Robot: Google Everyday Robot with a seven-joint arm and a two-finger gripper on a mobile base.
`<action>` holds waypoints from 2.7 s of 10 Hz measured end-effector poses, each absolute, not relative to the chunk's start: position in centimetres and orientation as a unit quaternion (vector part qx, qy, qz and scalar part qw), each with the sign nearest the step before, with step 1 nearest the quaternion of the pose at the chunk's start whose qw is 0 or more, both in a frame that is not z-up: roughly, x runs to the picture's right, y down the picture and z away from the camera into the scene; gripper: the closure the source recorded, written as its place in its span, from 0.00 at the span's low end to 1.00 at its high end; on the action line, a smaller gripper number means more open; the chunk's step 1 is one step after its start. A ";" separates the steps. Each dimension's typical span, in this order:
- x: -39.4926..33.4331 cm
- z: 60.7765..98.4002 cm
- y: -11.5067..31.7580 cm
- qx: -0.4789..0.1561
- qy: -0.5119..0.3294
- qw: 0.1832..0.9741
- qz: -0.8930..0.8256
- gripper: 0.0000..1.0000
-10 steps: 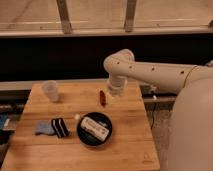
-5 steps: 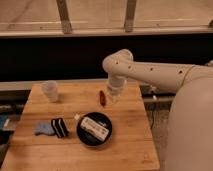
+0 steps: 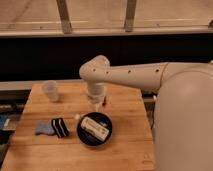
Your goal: Knock the eraser over
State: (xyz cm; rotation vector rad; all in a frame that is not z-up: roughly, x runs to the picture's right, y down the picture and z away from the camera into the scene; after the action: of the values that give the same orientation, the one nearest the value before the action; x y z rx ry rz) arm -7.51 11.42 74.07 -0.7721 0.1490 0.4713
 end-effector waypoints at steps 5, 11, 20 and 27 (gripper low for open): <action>-10.8 72.3 13.0 -0.389 0.050 0.902 0.183 1.00; -13.1 72.2 14.8 -0.395 0.056 0.907 0.135 1.00; -21.6 70.7 24.0 -0.453 0.044 0.890 0.004 1.00; -24.6 74.8 13.0 -0.350 0.021 0.937 0.007 1.00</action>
State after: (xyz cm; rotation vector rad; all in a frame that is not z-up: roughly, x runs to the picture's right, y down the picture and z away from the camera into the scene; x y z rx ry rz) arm -24.64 13.05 74.85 -0.7145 0.0427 0.0140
